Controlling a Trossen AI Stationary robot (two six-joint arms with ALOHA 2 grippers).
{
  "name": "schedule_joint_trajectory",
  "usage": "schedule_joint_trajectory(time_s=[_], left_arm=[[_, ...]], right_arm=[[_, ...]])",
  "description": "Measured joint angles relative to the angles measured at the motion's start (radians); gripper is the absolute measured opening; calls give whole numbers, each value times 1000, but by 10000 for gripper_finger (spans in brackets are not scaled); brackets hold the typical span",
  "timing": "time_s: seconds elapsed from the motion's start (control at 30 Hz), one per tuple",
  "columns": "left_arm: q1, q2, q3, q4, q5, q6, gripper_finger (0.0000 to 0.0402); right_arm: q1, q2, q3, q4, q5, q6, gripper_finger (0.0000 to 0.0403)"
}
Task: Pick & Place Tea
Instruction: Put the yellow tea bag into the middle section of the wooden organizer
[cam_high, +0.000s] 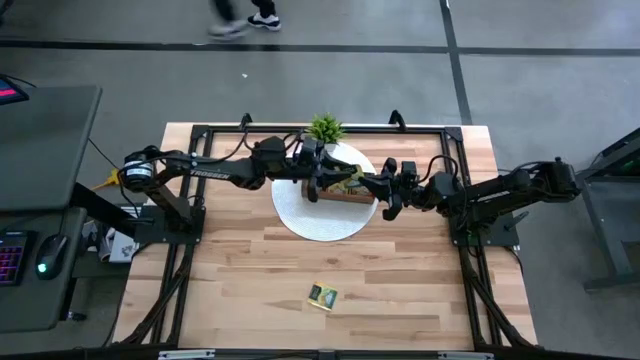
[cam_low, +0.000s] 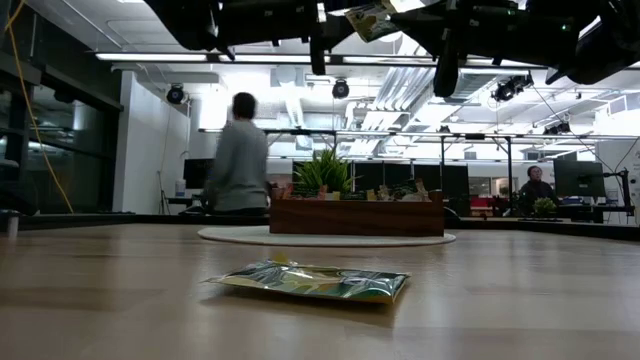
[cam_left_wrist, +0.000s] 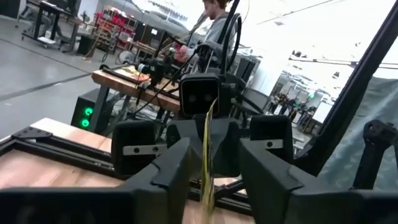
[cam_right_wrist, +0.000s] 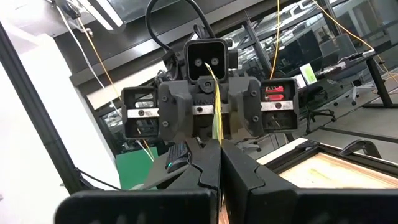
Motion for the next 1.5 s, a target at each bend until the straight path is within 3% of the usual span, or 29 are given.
schedule_joint_trajectory(time_s=[0.33, 0.83, 1.07, 1.3, 1.5], left_arm=[[0, 0, 0, -32, -22, 29, 7], [0, 0, 0, -35, -36, 51, 1], [0, 0, 0, -52, -29, 60, 0], [0, 0, -1, -166, -29, 128, 0], [0, 0, -1, -261, -16, 190, 0]], right_arm=[[0, 0, 0, 0, 0, 0, 0], [0, 0, 0, 0, -21, -24, 5], [0, 0, 0, 0, -54, -36, 69], [0, -31, 0, -35, 46, -83, 143], [0, -156, 0, -208, 169, -148, 167]])
